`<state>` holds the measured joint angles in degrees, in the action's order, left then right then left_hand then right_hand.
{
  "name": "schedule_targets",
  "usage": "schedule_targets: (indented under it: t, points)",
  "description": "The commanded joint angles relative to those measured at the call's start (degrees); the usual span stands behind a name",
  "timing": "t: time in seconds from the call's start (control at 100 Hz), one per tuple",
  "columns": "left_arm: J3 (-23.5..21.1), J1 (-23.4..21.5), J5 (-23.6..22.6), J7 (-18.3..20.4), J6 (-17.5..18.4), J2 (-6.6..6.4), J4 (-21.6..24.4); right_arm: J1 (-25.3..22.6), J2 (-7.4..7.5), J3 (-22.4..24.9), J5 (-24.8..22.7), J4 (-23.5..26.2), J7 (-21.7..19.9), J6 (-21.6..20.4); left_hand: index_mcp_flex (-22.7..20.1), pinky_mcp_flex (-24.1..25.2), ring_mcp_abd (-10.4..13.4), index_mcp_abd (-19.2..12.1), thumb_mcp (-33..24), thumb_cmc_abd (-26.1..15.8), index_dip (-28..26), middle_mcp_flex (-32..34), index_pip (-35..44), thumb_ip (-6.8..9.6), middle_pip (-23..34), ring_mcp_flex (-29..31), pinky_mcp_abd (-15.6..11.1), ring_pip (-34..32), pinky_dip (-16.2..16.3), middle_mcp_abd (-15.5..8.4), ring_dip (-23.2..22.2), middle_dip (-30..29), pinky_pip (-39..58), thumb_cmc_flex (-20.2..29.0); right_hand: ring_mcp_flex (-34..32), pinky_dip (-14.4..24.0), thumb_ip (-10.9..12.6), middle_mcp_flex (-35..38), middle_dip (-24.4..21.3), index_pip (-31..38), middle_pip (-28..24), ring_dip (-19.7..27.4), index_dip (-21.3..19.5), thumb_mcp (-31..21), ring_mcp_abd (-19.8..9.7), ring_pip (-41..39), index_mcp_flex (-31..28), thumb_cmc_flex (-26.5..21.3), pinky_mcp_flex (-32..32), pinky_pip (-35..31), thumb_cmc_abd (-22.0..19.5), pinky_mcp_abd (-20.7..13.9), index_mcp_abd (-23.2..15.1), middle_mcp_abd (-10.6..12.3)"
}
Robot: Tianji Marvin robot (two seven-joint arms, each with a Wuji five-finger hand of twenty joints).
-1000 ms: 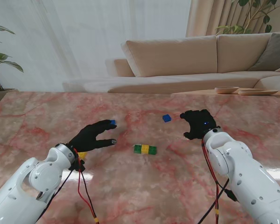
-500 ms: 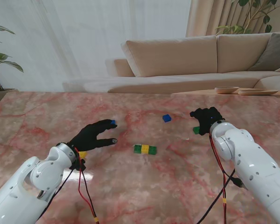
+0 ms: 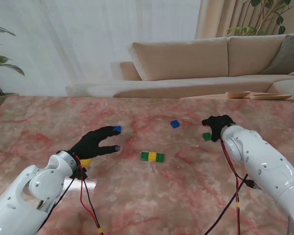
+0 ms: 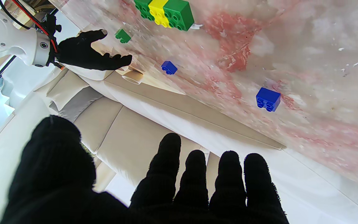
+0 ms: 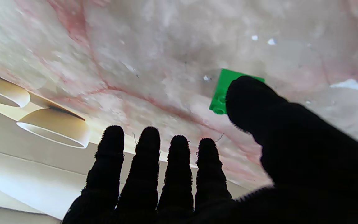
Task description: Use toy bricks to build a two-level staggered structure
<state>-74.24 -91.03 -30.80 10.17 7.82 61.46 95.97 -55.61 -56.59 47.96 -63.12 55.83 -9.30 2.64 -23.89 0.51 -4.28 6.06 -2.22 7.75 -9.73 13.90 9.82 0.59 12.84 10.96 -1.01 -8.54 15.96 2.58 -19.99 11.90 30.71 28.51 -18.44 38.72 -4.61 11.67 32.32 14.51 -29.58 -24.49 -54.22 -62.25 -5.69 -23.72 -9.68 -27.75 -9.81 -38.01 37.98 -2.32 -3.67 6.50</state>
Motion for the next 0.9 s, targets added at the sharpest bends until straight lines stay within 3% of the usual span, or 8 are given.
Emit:
schedule_targets:
  t: [0.0,0.23,0.4,0.52,0.65,0.8,0.84,0.89]
  points:
    - [-0.03,-0.31,0.0,0.36,-0.34,-0.12,0.17,0.71,0.1,-0.63,1.3,-1.57,-0.79,0.67,-0.54,0.5,3.03,0.42,1.51,-2.36,-0.13,-0.62,-1.07,1.17,-1.38,-2.16,-2.97,1.89,-0.82,-0.23,0.93,-0.71,-1.82,0.19,-1.59,0.54,-2.22,-1.49,0.77,0.07,-0.57,-1.17,-1.77,1.49,-0.74,-0.54,2.83,-0.32,-0.81,-1.66,-0.07,0.44,-0.55,0.46]
    - [0.02,-0.33,-0.02,0.73,-0.52,-0.19,0.21,5.11,-0.64,-8.57,7.14,-7.8,2.13,2.26,-0.57,0.45,3.06,0.42,1.49,-2.4,-0.15,-0.57,-1.0,1.17,-1.29,-2.12,-3.1,1.84,-1.1,-0.32,0.9,-0.67,-2.39,0.24,-4.72,1.53,-3.12,-0.26,2.59,0.61,-5.9,-2.93,-4.87,7.57,-1.63,-4.02,0.93,0.61,-3.73,-6.01,-2.23,0.04,-1.14,2.05]
    - [-0.13,-0.4,-0.25,1.24,-0.9,-0.29,0.43,8.1,-1.92,-14.55,11.71,-13.1,7.07,2.58,-0.59,0.38,3.03,0.48,1.51,-2.48,-0.15,-0.55,-0.97,1.16,-1.26,-2.07,-3.17,1.81,-1.24,-0.28,0.89,-0.66,-2.69,0.21,-10.16,2.52,-3.32,6.74,5.2,3.24,-10.59,-6.33,-6.86,8.86,-3.02,-11.05,-5.72,-0.02,-7.01,-12.15,-2.7,-0.13,-3.15,4.32]
    - [-0.18,-0.44,-0.12,1.42,-1.37,-0.29,0.48,9.52,-2.97,-17.54,14.32,-15.81,9.51,2.8,-0.51,0.34,3.06,0.68,1.48,-2.72,-0.12,-0.75,-1.02,1.14,-1.3,-2.26,-3.64,1.84,-1.43,-0.09,0.9,-0.67,-3.08,0.27,-16.49,4.46,-3.36,15.34,9.03,9.62,-14.72,-12.14,-8.74,8.02,-4.52,-21.73,-12.57,0.53,-11.84,-22.54,-2.87,-1.02,-4.71,5.86]
    - [-0.26,-0.6,-0.18,1.43,-1.45,-0.3,0.54,10.31,-3.9,-19.43,16.36,-18.12,11.68,2.75,-0.48,0.3,3.19,0.6,1.54,-2.84,-0.09,-0.86,-1.07,1.1,-1.31,-2.34,-3.66,1.85,-1.52,-0.14,0.92,-0.67,-3.29,0.21,-19.85,3.53,-3.46,20.34,11.72,19.9,-16.6,-15.23,-8.82,10.26,-5.17,-27.04,-15.06,0.5,-13.45,-28.96,-3.26,-1.26,-7.48,6.7]
    - [-0.48,-0.83,-0.16,1.3,-1.4,-0.28,0.54,9.43,-3.68,-18.64,16.36,-17.57,11.11,2.23,-0.46,0.3,3.21,0.5,1.57,-2.91,-0.08,-0.86,-1.11,1.07,-1.35,-2.38,-3.68,1.86,-1.63,-0.23,0.94,-0.7,-3.55,0.26,-20.43,2.92,-3.45,21.28,11.72,24.84,-15.56,-15.56,-2.05,12.17,-5.03,-27.04,-14.28,0.07,-13.36,-29.8,-3.28,-1.09,-7.44,6.54]
    - [-0.54,-0.89,-0.17,1.26,-1.29,-0.28,0.53,8.96,-3.53,-18.04,16.12,-17.22,10.93,1.96,-0.46,0.27,3.19,0.52,1.59,-2.97,-0.08,-0.89,-1.12,1.07,-1.37,-2.38,-3.68,1.87,-1.66,-0.23,0.95,-0.71,-3.6,0.22,-20.24,2.7,-3.49,21.09,10.69,22.89,-13.74,-15.21,0.69,12.41,-5.02,-26.16,-13.36,-0.1,-13.14,-29.34,-3.1,-1.02,-6.12,6.07]
    - [-0.57,-0.95,-0.15,1.17,-1.15,-0.26,0.5,8.4,-3.24,-17.28,15.64,-16.57,10.54,1.6,-0.5,0.24,3.14,0.56,1.6,-2.98,-0.09,-0.8,-1.12,1.06,-1.36,-2.34,-3.68,1.87,-1.68,-0.19,0.95,-0.72,-3.66,0.24,-19.43,2.38,-3.51,19.8,9.12,16.67,-11.4,-14.96,7.17,12.49,-4.9,-25.07,-11.32,-0.18,-12.44,-28.22,-2.78,-0.7,-2.93,5.32]
